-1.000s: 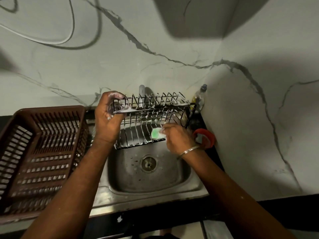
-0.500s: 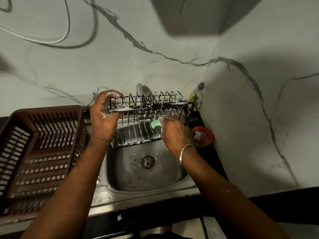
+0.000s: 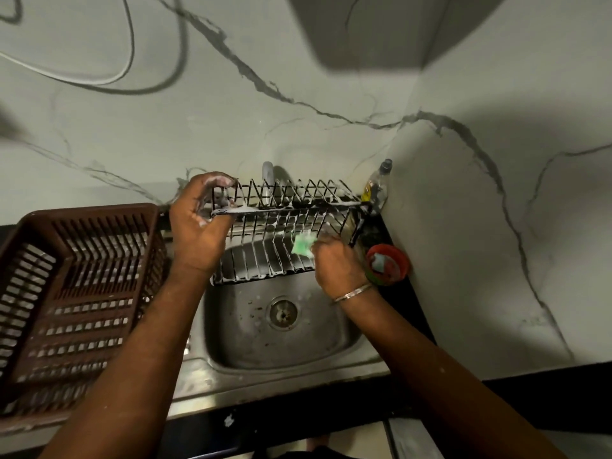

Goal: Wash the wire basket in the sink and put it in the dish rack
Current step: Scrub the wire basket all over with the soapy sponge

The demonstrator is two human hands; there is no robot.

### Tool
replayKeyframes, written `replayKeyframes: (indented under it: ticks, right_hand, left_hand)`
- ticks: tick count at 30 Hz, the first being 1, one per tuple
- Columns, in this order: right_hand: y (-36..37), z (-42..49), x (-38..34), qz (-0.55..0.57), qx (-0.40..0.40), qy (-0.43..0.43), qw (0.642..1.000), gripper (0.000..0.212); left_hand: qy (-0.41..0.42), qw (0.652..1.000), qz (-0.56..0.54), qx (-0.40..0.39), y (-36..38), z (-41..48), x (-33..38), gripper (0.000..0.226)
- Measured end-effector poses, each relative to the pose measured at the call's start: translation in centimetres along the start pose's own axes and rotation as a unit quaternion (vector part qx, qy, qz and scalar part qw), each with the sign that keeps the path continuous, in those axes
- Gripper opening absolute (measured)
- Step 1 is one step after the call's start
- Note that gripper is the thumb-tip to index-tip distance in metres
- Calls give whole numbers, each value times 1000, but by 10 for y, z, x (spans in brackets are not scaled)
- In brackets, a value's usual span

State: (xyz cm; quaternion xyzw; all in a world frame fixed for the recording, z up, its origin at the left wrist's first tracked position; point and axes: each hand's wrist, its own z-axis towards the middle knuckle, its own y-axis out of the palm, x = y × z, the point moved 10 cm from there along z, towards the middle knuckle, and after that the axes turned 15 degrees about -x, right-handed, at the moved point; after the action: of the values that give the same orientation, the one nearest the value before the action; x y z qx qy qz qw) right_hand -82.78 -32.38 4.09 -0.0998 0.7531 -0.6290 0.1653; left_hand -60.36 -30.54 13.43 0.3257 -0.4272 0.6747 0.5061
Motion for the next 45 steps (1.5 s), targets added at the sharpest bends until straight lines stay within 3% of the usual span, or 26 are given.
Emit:
replayKeyframes:
  ticks: [2, 6, 8, 12, 15, 18, 24, 30, 32, 34, 36, 38, 42, 45]
  right_hand:
    - [8, -1, 4, 1, -30, 4, 1000, 32]
    - [-12, 5, 9, 32, 38, 23, 998, 23]
    - [-5, 11, 6, 19, 23, 7, 1000, 22]
    - [15, 7, -1, -24, -30, -36, 999, 31]
    - [18, -4, -3, -36, -10, -70, 997, 36]
    - [26, -8, -4, -49, 4, -99, 994, 54]
    - [11, -17, 0, 37, 122, -121, 984, 34]
    - [-1, -24, -6, 160, 191, -105, 963, 24]
    - [-5, -29, -4, 207, 226, -87, 948, 27]
    - [-5, -32, -3, 251, 238, -65, 936, 30]
    - [-3, -33, -9, 295, 238, -44, 924, 28]
    - [-5, -32, -21, 323, 243, -29, 914, 28]
    - [-9, -31, -43, 306, 239, -23, 921, 30]
    - [-1, -28, -48, 323, 214, -67, 920, 21]
  left_hand:
    - [-13, 1000, 11, -5, -1, -1, 0, 42]
    - [-19, 1000, 11, -3, 2, -1, 1, 42]
    - [-17, 1000, 7, -4, 2, 3, 1, 40]
    - [-22, 1000, 16, 6, -6, 7, 6, 43]
    - [-17, 1000, 9, 19, -12, 5, 4, 39]
    - [-40, 999, 6, 12, -14, 10, 1, 38]
    - [-107, 993, -21, -47, -2, 29, 19, 42]
    - [-70, 978, 36, -193, 22, 37, 56, 74]
    - [-37, 987, 18, -158, 15, 40, 60, 73]
    - [-8, 999, -25, -28, -4, 38, 55, 63]
    - [-7, 993, -86, 76, -7, 26, 42, 67]
    - [-45, 987, -107, 107, 11, 10, 26, 80]
    - [-70, 990, -44, 112, 40, -5, 12, 110]
    - [-107, 979, -63, 159, 34, -2, -5, 101]
